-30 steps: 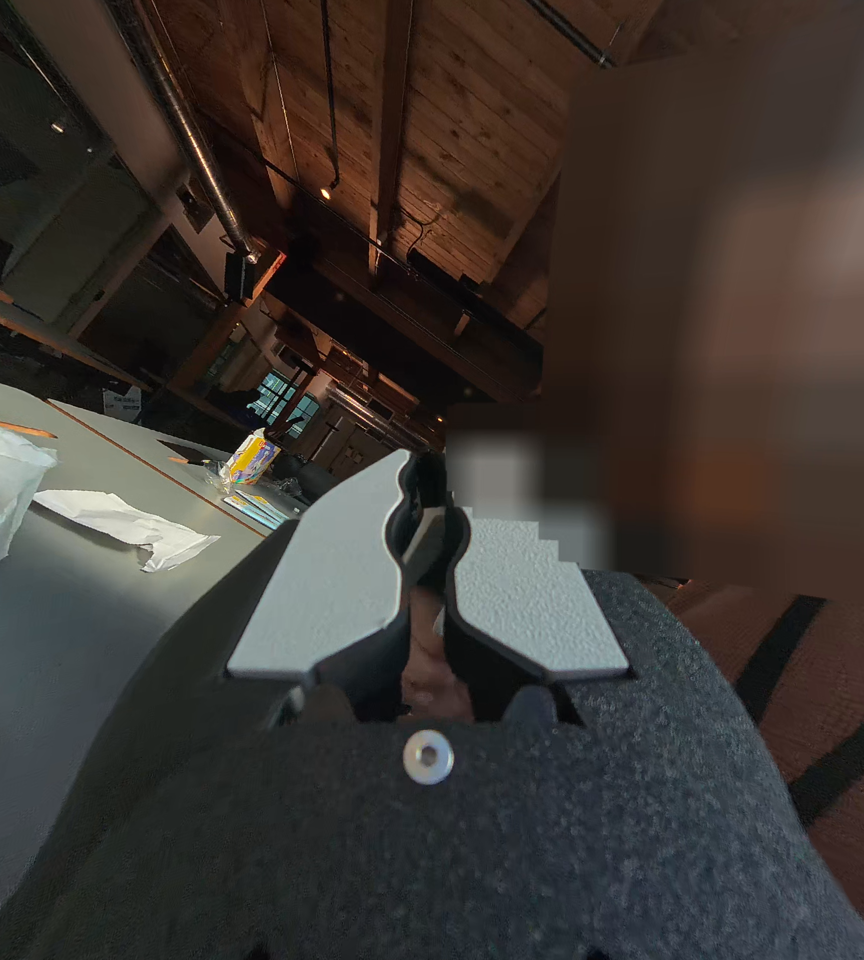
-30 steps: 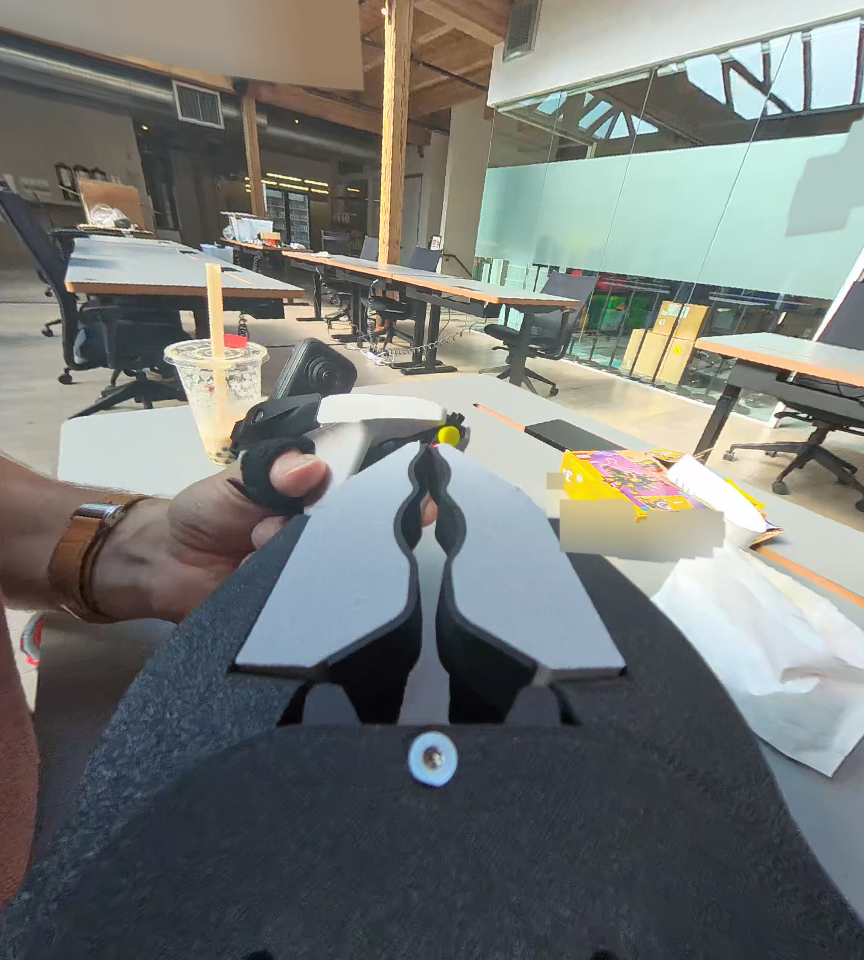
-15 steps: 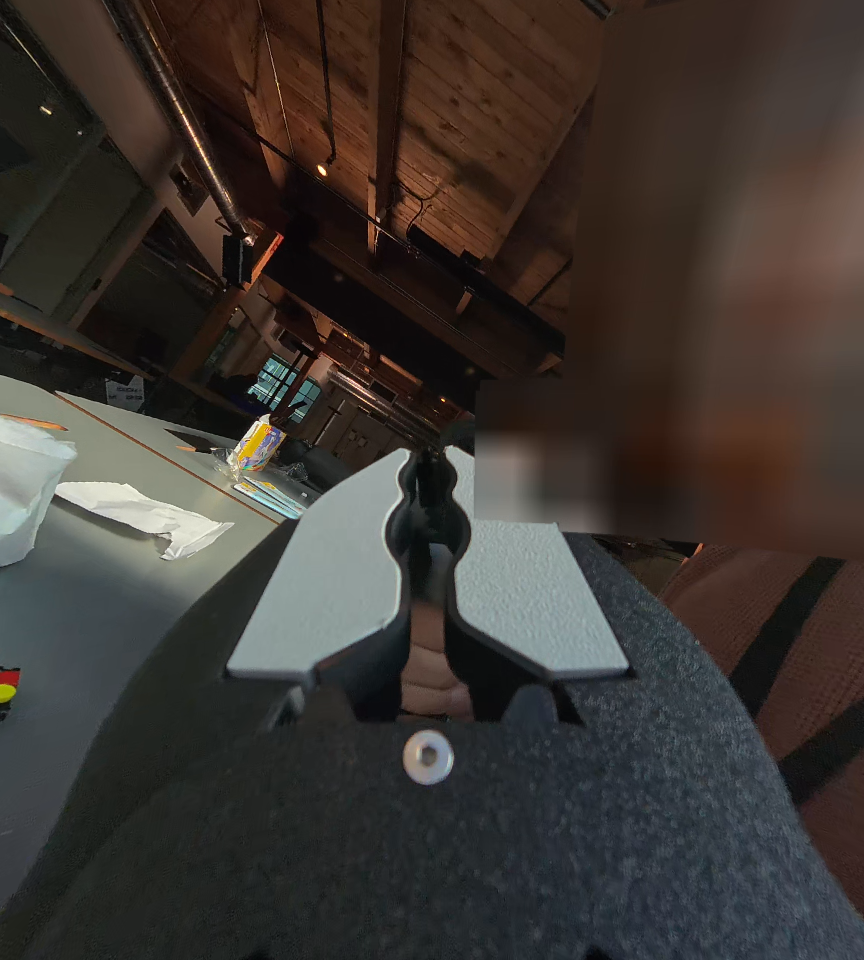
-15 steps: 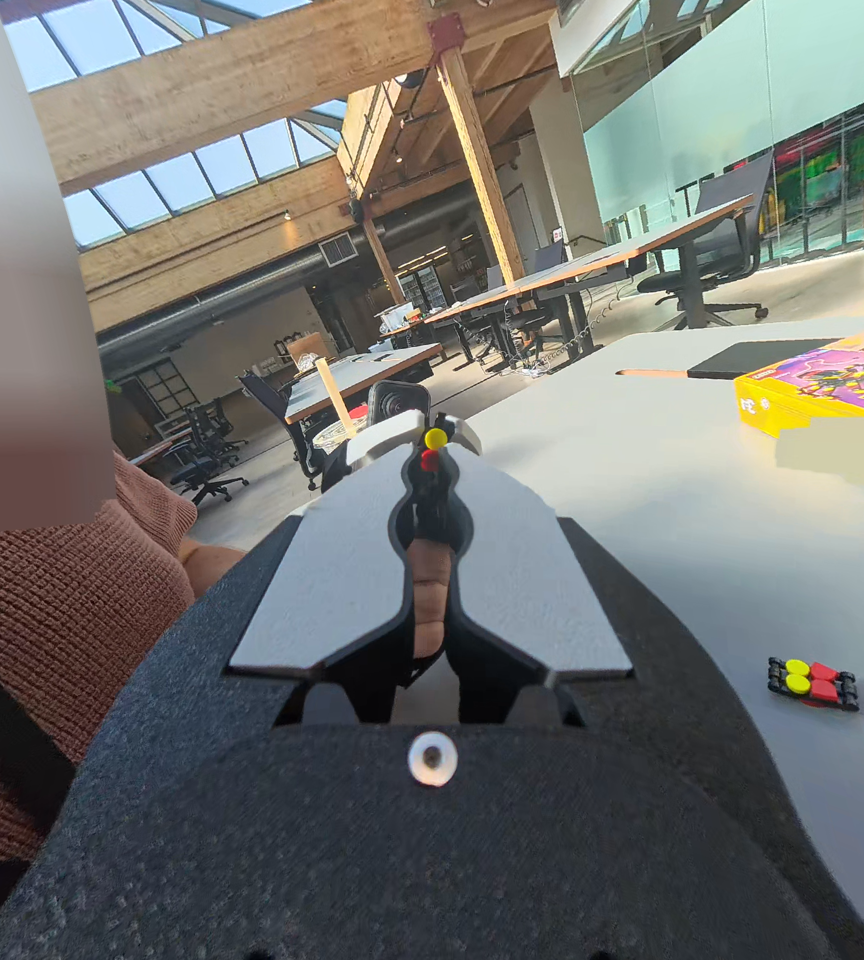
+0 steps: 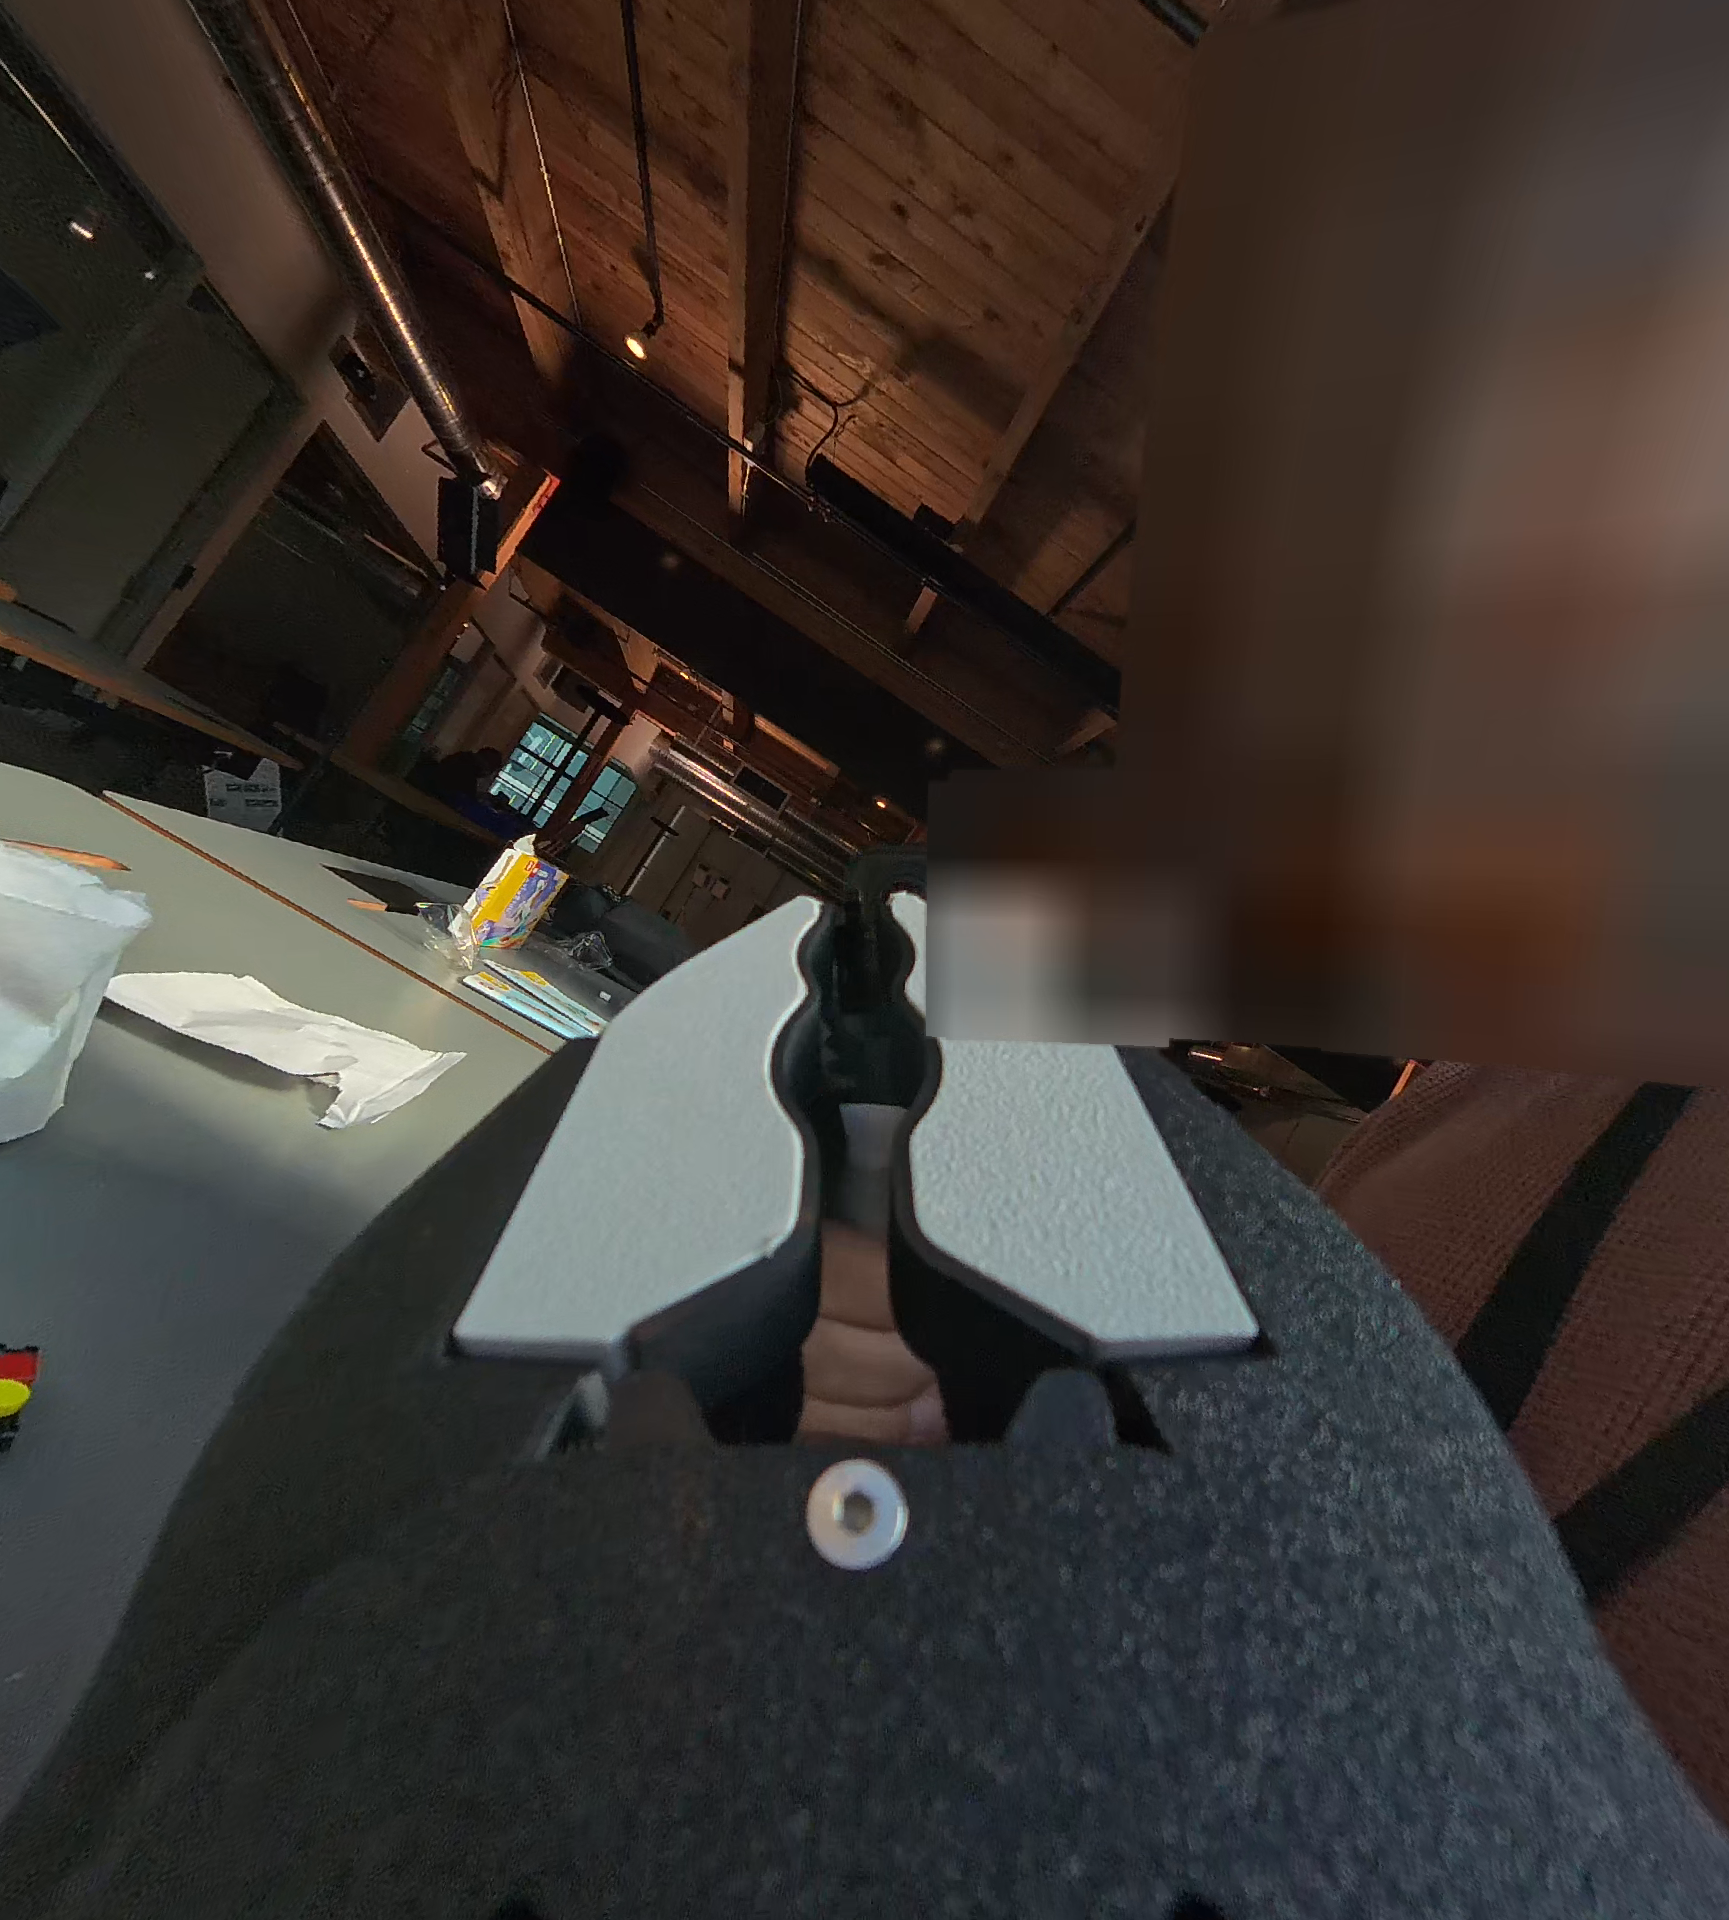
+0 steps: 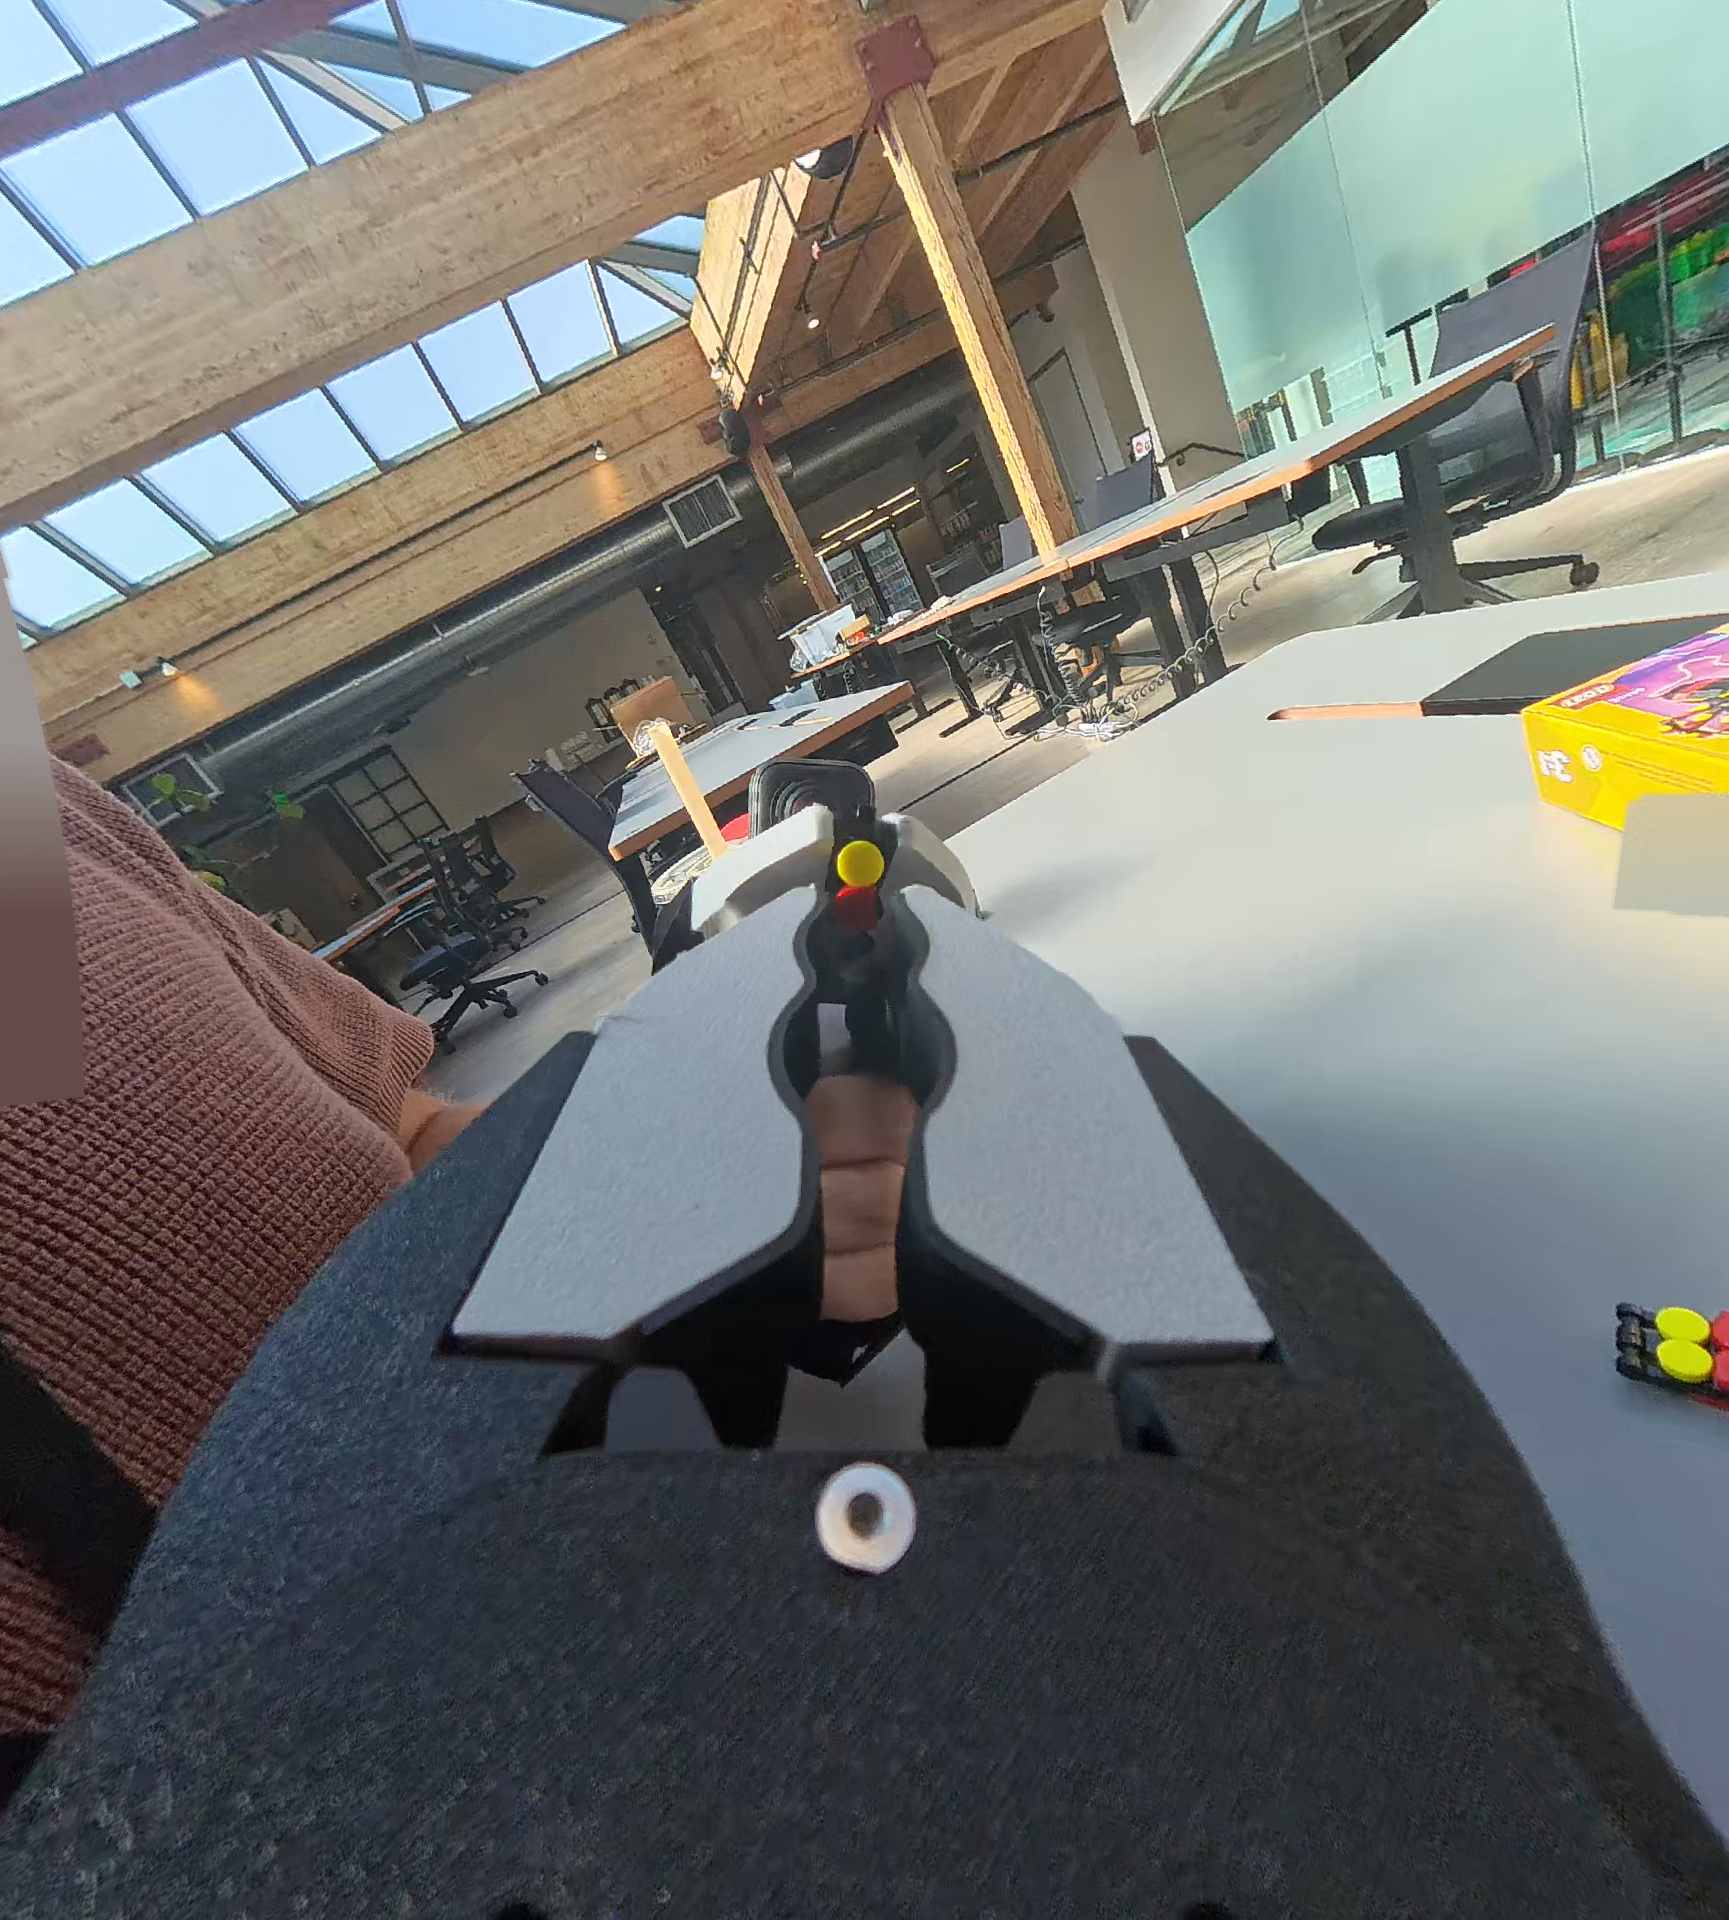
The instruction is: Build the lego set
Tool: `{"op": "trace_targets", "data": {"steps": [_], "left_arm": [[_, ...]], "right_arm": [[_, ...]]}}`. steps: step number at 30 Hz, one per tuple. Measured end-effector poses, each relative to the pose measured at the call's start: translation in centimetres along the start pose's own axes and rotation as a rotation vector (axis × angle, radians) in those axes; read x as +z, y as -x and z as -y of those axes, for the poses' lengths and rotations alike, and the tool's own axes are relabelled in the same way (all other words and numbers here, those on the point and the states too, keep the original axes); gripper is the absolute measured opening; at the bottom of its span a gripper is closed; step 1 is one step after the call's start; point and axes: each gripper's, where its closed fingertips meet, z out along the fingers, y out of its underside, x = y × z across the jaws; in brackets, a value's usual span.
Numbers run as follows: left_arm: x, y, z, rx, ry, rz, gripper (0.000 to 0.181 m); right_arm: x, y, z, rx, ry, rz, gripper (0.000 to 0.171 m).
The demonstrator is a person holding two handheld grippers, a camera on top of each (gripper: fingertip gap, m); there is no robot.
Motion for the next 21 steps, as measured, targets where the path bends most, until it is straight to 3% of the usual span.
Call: {"op": "trace_targets", "data": {"steps": [8,12,17,21], "left_arm": [[-0.2,0.1,-0.1,0.030,0.020,0.017,0.007],[-0.2,-0.4,-0.1,0.184,0.121,0.006,0.007],[0.1,-1.1,-0.4,0.209,0.250,-0.054,0.007],[0.1,-1.3,-0.2,0.182,0.241,-0.061,0.004]], "right_arm": [[-0.1,0.0,-0.2,-0.040,0.024,-0.013,0.007],[0.0,0.4,-0.4,-0.091,0.076,-0.009,0.007],[0.0,1.0,-0.8,-0.077,0.120,0.034,0.007],[0.0,1.4,-0.4,-0.083,0.111,0.037,0.007]]}}
